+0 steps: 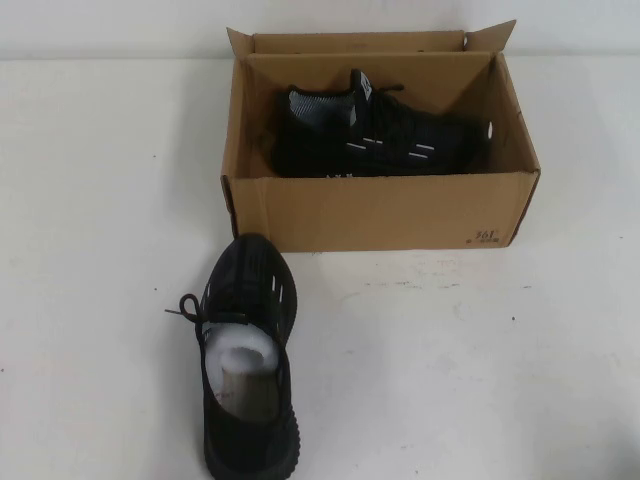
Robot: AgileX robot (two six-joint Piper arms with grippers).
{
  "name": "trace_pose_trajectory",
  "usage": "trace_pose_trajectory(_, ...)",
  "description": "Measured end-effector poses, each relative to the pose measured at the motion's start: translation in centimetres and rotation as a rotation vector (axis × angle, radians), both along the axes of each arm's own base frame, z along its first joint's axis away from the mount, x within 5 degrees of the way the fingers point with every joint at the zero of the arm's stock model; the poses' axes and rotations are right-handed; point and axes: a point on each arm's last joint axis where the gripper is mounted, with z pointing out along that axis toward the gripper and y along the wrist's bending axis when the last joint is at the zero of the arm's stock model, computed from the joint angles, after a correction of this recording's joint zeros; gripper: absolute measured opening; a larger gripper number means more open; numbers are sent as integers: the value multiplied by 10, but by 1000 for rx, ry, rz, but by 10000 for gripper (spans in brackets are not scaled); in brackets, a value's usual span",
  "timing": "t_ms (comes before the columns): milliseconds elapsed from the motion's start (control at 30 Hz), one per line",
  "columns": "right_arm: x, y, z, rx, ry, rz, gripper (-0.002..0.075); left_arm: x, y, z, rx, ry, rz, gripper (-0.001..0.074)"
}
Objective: Put shoes into padded shoe box
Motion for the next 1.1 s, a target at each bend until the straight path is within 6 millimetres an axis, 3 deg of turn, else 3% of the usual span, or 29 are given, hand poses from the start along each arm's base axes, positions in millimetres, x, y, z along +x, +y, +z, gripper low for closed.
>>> trace_pose_trajectory(1100,0,0,0,0,0,0,-6,1,-1,3,-75,-34,12,-4)
